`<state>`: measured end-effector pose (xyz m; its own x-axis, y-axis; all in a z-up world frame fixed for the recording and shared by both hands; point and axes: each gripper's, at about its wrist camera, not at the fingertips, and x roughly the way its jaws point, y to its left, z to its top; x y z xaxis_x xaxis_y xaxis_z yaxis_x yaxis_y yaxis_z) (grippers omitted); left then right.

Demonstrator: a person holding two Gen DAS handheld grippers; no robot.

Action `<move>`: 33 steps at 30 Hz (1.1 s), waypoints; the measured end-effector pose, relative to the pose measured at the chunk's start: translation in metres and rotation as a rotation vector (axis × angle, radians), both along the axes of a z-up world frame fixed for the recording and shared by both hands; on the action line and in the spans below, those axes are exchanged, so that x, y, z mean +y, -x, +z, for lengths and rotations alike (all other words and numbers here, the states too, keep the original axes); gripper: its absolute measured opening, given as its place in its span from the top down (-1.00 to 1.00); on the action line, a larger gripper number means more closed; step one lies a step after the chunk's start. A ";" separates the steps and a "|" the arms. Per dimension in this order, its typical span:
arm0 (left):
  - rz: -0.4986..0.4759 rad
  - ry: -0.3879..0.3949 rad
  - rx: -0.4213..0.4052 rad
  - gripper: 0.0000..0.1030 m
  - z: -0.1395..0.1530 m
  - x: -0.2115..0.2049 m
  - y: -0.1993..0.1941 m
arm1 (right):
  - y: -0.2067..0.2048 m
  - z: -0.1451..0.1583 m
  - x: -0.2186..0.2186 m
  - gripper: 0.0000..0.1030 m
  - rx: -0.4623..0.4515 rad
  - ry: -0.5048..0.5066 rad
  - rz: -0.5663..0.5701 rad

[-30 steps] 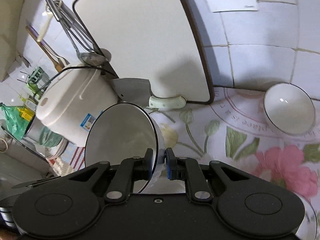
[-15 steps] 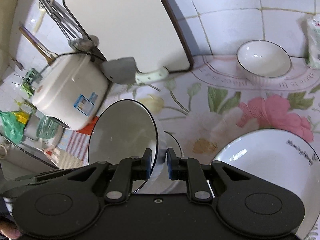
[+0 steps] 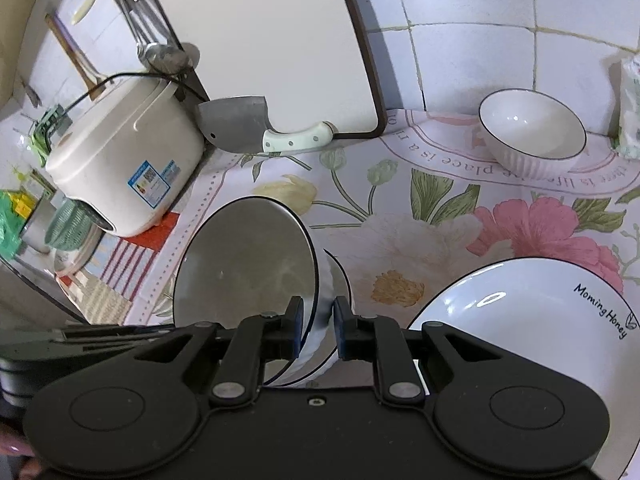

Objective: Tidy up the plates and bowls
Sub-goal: 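Carry the second bowl with both grippers and lower it into the first bowl, then open both grippers and withdraw from the stacked bowls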

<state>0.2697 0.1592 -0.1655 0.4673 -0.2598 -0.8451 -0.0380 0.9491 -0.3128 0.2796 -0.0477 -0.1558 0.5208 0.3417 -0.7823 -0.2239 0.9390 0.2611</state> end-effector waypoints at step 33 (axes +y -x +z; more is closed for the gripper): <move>-0.046 -0.078 -0.009 0.65 0.033 -0.014 0.021 | 0.048 0.032 -0.042 0.56 -0.223 0.089 0.020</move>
